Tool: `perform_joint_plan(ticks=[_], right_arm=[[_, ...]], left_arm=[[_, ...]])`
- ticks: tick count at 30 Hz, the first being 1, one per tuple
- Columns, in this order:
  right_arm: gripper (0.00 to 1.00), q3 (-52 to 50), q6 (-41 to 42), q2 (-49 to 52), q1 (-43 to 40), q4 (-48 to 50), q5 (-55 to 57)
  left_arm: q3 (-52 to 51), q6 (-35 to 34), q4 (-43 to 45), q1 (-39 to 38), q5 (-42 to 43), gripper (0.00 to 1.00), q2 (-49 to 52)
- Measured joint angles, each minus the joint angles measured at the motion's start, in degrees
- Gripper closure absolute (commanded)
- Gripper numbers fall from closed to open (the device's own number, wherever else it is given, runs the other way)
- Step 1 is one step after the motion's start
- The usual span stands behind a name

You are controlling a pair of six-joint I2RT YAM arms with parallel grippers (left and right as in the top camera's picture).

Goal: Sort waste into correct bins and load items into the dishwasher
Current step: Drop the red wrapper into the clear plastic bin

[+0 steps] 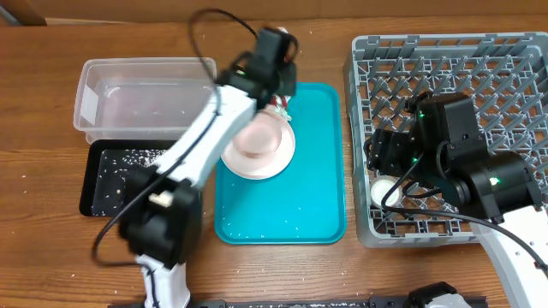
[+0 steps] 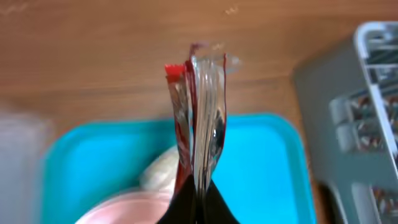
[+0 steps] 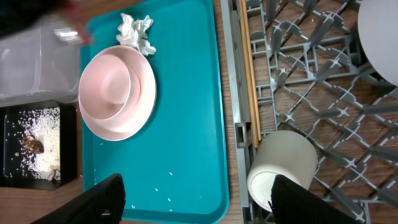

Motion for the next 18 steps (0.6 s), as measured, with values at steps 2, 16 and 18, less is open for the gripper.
perform_joint_plan(ticks=[2,16,18], right_arm=[[0.23,0.0,0.0,0.0,0.0,0.04,0.0],[0.23,0.0,0.02,0.0,0.0,0.07,-0.2],[0.23,0.0,0.02,0.0,0.0,0.09,-0.22]], left_arm=[[0.92,-1.01,-7.45,2.16,-1.33,0.96,-4.17],[1.01,-5.81,-16.9,16.68,-4.55,0.19,-8.37],[1.01,-5.9,-14.49,15.58,-3.54,0.17,-8.0]])
